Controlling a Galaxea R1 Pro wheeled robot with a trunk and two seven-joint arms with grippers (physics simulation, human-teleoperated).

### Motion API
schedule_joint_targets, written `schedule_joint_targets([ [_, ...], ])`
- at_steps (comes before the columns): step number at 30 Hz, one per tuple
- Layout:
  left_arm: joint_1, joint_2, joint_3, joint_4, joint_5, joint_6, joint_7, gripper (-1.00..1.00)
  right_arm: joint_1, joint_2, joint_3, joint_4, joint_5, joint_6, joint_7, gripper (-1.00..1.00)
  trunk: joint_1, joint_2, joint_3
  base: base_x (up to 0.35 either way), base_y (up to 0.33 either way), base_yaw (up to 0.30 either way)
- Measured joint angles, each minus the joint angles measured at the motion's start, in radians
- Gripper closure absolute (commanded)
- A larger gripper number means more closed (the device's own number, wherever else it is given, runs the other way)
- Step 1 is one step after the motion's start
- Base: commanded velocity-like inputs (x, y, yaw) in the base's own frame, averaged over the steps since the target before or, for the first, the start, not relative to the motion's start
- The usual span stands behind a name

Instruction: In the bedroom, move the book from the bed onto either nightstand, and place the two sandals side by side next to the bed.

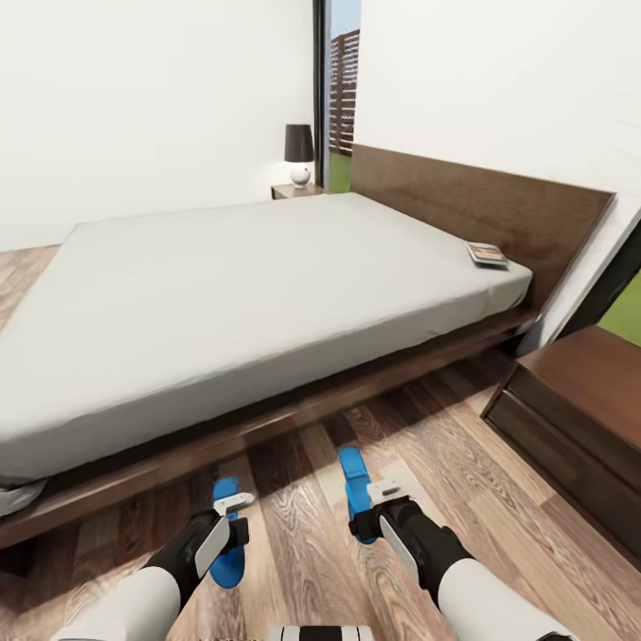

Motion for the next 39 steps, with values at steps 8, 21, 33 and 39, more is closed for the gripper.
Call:
schedule_joint_targets([
  [8,0.0,-0.001,0.0,0.0,-0.001,0.0,0.0,1.0,0.0,0.002,0.002,-0.009,0.0,-0.003,-0.008,1.0,0.0,0.0,-0.002,0.0,0.0,0.119],
  [21,0.0,-0.001,0.0,0.0,0.0,0.0,0.0,1.0,0.0,0.002,0.003,-0.009,0.002,-0.002,-0.008,1.0,0.0,0.0,-0.002,0.0,0.0,0.262],
  [33,0.0,-0.001,0.0,0.0,0.002,0.0,0.0,1.0,0.0,0.002,0.003,-0.009,0.001,-0.003,-0.01,1.0,0.0,0.0,-0.002,0.0,0.0,0.231],
  [39,0.0,0.0,0.0,0.0,0.001,0.0,0.0,1.0,0.0,0.002,0.001,-0.01,0.0,-0.007,-0.007,1.0,0.0,0.0,-0.003,0.0,0.0,0.082],
])
